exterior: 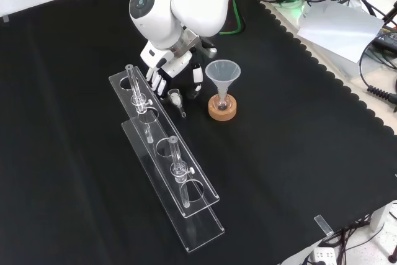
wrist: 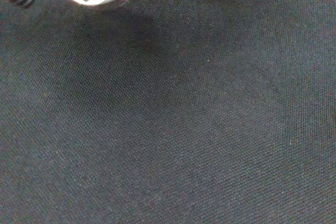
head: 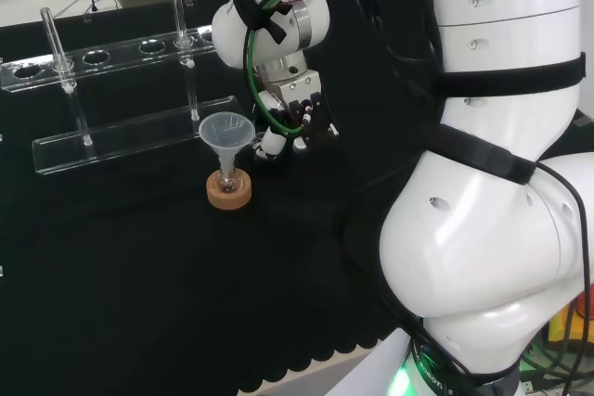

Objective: Pick up the weighing funnel.

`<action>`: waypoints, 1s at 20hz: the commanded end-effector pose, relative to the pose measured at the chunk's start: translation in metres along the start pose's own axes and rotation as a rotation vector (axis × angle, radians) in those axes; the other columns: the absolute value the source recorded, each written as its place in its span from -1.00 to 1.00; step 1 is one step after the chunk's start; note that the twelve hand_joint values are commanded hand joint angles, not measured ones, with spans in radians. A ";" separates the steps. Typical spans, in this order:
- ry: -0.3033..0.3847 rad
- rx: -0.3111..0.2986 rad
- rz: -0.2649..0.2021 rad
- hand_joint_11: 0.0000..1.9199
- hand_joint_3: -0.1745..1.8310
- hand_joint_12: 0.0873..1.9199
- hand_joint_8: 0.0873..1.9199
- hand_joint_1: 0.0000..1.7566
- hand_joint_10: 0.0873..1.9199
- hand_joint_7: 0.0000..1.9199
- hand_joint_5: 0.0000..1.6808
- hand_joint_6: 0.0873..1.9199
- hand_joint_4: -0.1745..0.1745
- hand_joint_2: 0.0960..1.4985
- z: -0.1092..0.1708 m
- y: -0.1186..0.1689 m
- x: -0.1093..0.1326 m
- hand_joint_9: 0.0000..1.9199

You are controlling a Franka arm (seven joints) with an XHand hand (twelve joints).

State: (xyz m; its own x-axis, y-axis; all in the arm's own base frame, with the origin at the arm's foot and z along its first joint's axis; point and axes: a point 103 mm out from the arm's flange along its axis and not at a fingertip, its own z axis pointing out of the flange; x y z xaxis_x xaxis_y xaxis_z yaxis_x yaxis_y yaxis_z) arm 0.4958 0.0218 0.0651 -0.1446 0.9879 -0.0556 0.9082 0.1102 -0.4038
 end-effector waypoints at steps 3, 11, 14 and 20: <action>-0.007 0.008 0.004 -0.49 -0.14 0.30 -0.31 0.02 -0.49 -0.49 -0.13 -0.23 -0.19 -0.32 0.004 0.000 -0.002 -0.25; -0.062 -0.006 0.031 -0.42 -0.24 0.26 -0.39 0.23 -0.55 -0.38 0.35 -0.14 0.99 -0.07 -0.002 0.001 -0.001 -0.15; -0.075 0.004 0.037 -0.39 -0.12 0.24 -0.41 0.24 -0.58 -0.35 0.36 -0.09 1.00 -0.15 -0.004 0.000 0.000 -0.12; -0.076 -0.006 0.044 -0.36 -0.07 0.23 -0.41 0.24 -0.59 -0.35 0.36 -0.06 1.00 -0.19 -0.021 -0.005 -0.008 -0.10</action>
State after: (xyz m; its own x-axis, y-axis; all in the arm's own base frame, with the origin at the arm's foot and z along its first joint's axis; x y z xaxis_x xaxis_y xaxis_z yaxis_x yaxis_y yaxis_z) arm 0.4985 0.0211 0.0741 -0.1380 0.9809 -0.1372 0.9133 0.0725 -0.4008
